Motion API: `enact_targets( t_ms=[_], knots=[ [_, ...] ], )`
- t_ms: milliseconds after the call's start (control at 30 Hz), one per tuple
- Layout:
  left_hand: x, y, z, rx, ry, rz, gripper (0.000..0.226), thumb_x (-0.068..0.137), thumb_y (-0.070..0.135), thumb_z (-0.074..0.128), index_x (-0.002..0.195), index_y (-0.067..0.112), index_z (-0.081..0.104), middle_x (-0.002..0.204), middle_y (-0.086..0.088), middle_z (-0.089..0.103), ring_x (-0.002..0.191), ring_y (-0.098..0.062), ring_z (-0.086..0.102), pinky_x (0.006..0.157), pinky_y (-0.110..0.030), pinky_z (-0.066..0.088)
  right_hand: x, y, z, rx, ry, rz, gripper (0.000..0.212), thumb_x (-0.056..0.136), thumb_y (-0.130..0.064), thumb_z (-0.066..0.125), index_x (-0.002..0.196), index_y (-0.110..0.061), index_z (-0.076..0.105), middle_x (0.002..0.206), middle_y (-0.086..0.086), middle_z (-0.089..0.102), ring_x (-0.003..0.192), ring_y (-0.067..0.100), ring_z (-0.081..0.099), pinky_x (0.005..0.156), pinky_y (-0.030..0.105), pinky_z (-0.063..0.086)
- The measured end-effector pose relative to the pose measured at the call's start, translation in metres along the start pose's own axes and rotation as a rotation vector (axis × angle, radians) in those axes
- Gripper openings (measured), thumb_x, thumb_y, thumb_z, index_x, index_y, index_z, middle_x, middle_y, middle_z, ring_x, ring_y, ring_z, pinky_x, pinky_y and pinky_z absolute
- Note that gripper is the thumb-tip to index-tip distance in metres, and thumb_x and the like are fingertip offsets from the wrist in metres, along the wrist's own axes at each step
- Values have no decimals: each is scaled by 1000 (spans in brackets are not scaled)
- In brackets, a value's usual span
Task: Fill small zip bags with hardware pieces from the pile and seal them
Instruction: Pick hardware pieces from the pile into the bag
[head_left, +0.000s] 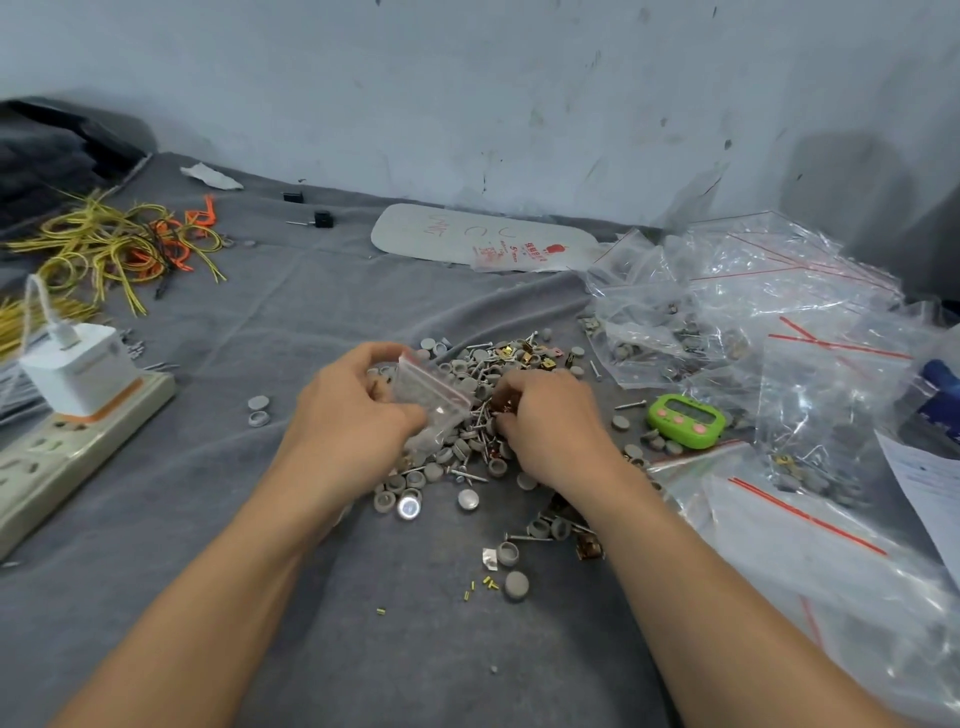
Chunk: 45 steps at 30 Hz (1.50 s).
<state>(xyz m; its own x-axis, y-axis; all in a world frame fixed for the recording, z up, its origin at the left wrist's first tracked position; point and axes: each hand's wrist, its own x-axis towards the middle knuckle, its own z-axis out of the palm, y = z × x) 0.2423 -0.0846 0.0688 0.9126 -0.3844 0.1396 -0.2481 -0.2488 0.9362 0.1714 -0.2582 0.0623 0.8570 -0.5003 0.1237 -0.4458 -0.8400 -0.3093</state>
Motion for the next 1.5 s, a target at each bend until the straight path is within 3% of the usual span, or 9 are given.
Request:
enact_targets(
  t_ms=[267,467,633,733,833,1033,1200,1367,1500],
  knots=[
    [2,-1,-3,0,37,-7,54,58,20,59,101,50,72,55,17,50,48,-6,45,52,-29,38,-6,10,-10,56,45,35,20,103,-24,54,106,-27,74,104,1,73,106,25,63,103,43,44],
    [-4,1,4,259,-151,106,61,64,45,75,124,53,62,104,33,63,101,9,59,84,-24,48,-17,22,-20,-26,157,99,11,94,-39,69,85,-32,67,94,-3,73,97,23,64,98,41,47],
    [-5,6,11,176,-59,41,34,76,40,66,103,62,66,83,29,72,73,3,66,71,-34,57,-24,6,-17,111,48,14,12,88,-35,76,78,-28,73,74,-16,66,77,9,64,76,28,50],
    [-3,8,13,10,-16,-5,18,79,50,61,93,55,71,83,23,74,84,-3,70,82,-41,57,-27,-5,-11,-84,-58,-59,20,92,-43,67,96,-27,78,90,-6,75,90,21,68,86,37,55],
    [-2,10,11,-68,-40,-63,36,72,64,59,102,49,72,90,30,72,89,8,66,81,-28,50,-26,-10,-9,-214,-49,-90,17,93,-37,62,96,-26,75,94,-2,74,99,26,67,92,38,45],
    [0,13,3,-97,-203,-101,58,66,42,70,124,44,60,92,26,72,80,9,68,67,-19,44,-27,-10,-16,-246,-115,-48,10,88,-28,66,94,-25,73,92,-1,72,101,27,65,100,42,35],
    [6,11,-5,-157,-91,-113,22,89,11,67,98,26,80,93,3,79,89,-18,74,68,-23,59,-33,1,-20,-203,-133,-76,13,96,-37,62,94,-25,64,101,-3,66,104,23,60,104,44,33],
    [8,19,-17,-560,32,-157,25,97,5,58,84,6,78,88,-11,78,77,-18,76,70,-27,62,-41,11,-20,54,21,-6,21,94,-30,67,79,-30,53,79,-11,62,85,18,61,82,34,39],
    [8,27,-24,-759,57,-243,27,100,13,59,86,5,81,98,-13,78,92,-21,76,81,-33,63,-45,11,-24,399,156,35,14,91,-25,72,82,-32,64,73,-10,72,68,7,66,65,26,51]
  ],
)
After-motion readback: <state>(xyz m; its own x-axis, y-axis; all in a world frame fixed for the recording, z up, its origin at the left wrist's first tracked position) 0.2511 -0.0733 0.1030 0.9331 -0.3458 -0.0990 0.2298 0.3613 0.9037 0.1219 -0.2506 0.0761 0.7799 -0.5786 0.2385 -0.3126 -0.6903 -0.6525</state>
